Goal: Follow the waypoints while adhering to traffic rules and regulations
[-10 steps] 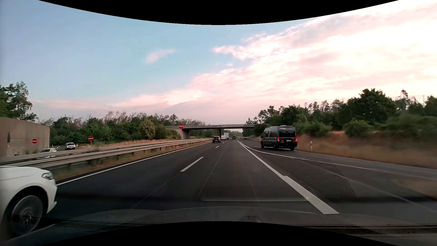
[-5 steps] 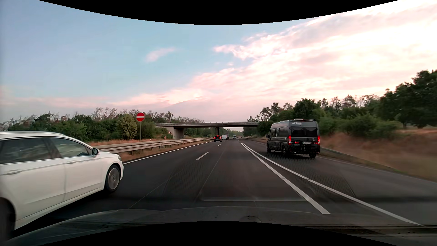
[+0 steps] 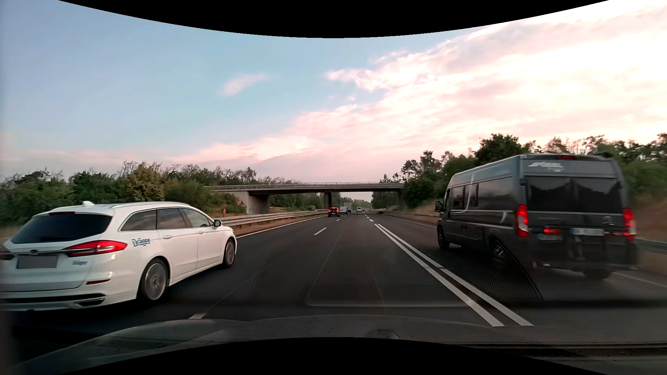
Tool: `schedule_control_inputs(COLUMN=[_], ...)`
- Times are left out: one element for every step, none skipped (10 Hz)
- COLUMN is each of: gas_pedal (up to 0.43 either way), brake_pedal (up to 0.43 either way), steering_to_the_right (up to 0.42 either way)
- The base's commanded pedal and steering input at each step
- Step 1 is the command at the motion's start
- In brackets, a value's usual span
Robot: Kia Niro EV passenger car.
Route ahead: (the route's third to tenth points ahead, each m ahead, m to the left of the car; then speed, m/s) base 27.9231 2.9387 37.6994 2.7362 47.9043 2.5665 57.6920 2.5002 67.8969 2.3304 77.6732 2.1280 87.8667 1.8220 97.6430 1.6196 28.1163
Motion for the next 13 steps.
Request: schedule_control_inputs(gas_pedal=[0.138,0.138,0.138,0.138,0.138,0.138,0.138,0.138,0.138,0.138,0.138,0.138,0.138], brake_pedal=[0.0,0.0,0.0,0.0,0.0,0.0,0.0,0.0,0.0,0.0,0.0,0.0,0.0], steering_to_the_right=[-0.001,-0.001,0.0,0.0,0.0,0.0,0.0,0.0,-0.001,-0.001,-0.001,-0.002,-0.001])
